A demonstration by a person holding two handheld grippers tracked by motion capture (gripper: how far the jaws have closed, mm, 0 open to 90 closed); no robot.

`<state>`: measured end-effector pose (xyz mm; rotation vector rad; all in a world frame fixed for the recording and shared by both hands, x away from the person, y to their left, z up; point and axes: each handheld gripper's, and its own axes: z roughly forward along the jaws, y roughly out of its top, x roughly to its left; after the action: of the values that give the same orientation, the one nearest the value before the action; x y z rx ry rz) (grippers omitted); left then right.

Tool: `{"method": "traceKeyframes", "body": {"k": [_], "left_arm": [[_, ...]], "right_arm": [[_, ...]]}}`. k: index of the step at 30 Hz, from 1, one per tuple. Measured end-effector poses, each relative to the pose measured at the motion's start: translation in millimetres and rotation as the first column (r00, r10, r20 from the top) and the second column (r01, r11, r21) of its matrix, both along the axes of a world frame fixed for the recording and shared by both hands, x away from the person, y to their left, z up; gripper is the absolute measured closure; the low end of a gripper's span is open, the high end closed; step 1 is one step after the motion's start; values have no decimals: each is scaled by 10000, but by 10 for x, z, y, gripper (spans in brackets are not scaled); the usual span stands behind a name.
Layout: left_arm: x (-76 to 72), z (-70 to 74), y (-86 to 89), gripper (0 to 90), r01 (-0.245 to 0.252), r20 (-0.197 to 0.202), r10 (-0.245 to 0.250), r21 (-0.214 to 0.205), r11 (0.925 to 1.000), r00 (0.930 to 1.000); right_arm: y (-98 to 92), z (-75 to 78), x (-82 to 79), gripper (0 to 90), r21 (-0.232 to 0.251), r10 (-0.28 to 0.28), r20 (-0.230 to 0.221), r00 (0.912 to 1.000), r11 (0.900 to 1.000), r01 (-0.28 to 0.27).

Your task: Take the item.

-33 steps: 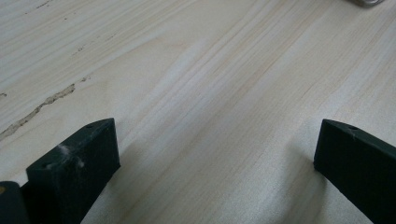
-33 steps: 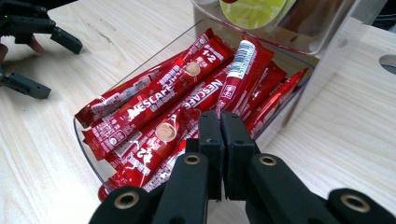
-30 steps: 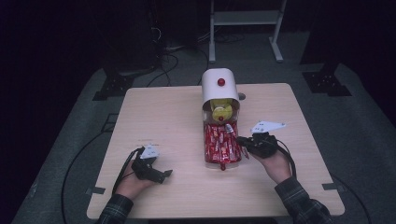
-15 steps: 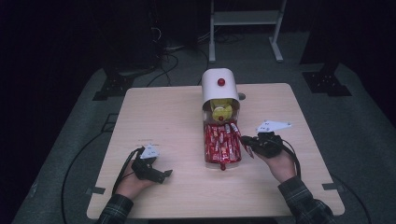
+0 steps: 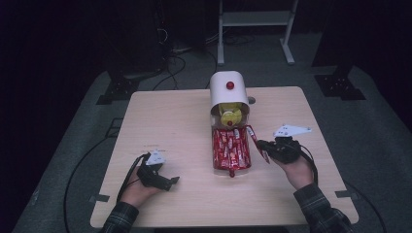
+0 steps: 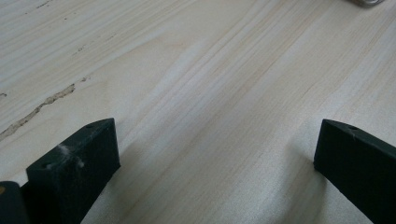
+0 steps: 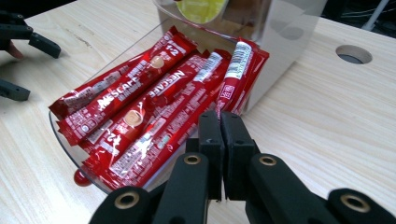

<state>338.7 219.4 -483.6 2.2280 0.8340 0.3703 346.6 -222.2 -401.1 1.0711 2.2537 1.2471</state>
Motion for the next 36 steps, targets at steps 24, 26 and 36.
{"method": "traceKeyframes", "body": {"k": [24,26,36], "left_arm": [[0,1,0,0,-2,-9,2,3,10000,10000],[0,1,0,0,-2,-8,2,5,10000,10000],[0,1,0,0,-1,-10,1,6,10000,10000]], "right_arm": [[-211,-214,91,872,-382,-524,-588,9969,9980,502],[-208,-225,95,872,-391,-542,-637,9965,9979,518],[-187,-324,142,872,-605,-468,-923,9946,9973,413]]}}
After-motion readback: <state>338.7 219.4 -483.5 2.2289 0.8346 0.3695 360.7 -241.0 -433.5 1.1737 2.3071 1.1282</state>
